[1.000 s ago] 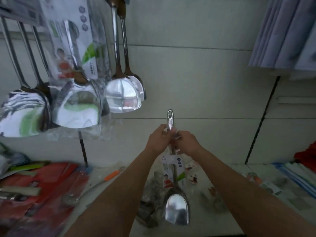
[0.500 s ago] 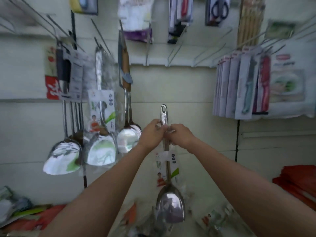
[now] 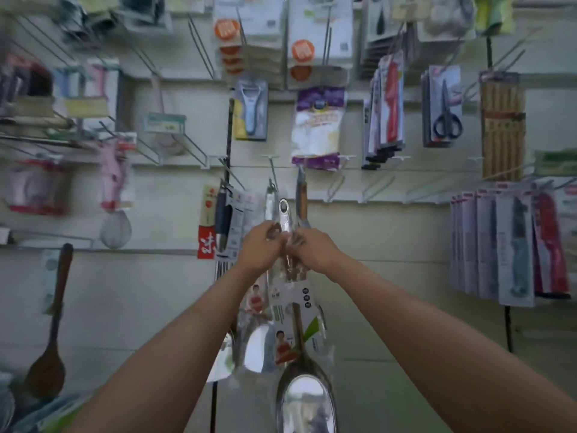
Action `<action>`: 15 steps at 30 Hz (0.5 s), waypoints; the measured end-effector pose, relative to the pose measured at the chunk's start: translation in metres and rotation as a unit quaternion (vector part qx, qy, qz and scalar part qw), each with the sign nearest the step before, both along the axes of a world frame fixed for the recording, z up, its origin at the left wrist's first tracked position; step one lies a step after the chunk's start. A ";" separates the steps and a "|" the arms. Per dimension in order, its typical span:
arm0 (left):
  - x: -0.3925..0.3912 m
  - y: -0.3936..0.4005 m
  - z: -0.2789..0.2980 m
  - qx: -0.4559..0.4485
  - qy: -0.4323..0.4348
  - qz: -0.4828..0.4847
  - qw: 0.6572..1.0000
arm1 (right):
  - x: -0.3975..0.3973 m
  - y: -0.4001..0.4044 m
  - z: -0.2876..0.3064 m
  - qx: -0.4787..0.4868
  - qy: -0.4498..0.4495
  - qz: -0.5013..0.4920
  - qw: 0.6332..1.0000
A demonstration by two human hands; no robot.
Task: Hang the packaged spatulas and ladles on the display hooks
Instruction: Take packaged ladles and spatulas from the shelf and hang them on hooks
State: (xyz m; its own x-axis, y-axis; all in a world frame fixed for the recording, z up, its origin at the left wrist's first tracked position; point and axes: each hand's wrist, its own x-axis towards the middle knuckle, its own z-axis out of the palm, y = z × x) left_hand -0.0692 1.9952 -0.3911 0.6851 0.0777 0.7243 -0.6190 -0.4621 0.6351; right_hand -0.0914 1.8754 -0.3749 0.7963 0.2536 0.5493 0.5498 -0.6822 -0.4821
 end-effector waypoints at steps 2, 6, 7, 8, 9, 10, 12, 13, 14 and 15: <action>-0.001 0.013 0.011 -0.011 -0.006 -0.003 1.000 | 0.004 0.015 0.011 -0.003 -0.005 0.004 1.000; 0.002 0.032 0.031 -0.009 0.013 -0.003 1.000 | 0.017 0.037 0.028 0.019 -0.004 0.012 1.000; 0.004 0.037 0.038 -0.007 0.021 -0.015 1.000 | 0.021 0.040 0.032 0.024 -0.007 0.009 1.000; 0.006 0.041 0.045 -0.005 0.029 -0.024 0.999 | 0.027 0.043 0.037 0.029 -0.010 0.008 1.000; 0.007 0.044 0.051 0.000 0.036 -0.028 0.999 | 0.032 0.045 0.041 0.033 -0.012 0.010 0.999; 0.009 0.046 0.057 0.004 0.039 -0.030 0.999 | 0.036 0.047 0.046 0.039 -0.013 0.015 0.999; 0.016 0.050 0.065 0.019 0.034 -0.027 0.999 | 0.045 0.050 0.053 0.054 -0.009 0.023 0.998; 0.019 0.051 0.068 0.026 0.031 -0.024 0.999 | 0.049 0.050 0.056 0.058 -0.007 0.025 0.998; 0.022 0.051 0.070 0.030 0.030 -0.022 0.999 | 0.054 0.051 0.058 0.063 -0.006 0.025 0.998; 0.025 0.051 0.072 0.034 0.031 -0.020 0.999 | 0.057 0.051 0.060 0.071 -0.006 0.024 0.997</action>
State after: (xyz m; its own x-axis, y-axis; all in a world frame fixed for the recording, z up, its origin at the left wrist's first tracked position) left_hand -0.0443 2.0461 -0.3190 0.7304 0.0018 0.6830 -0.5984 -0.4803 0.6413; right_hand -0.0340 1.9263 -0.3150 0.7783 0.2094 0.5919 0.5860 -0.5806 -0.5652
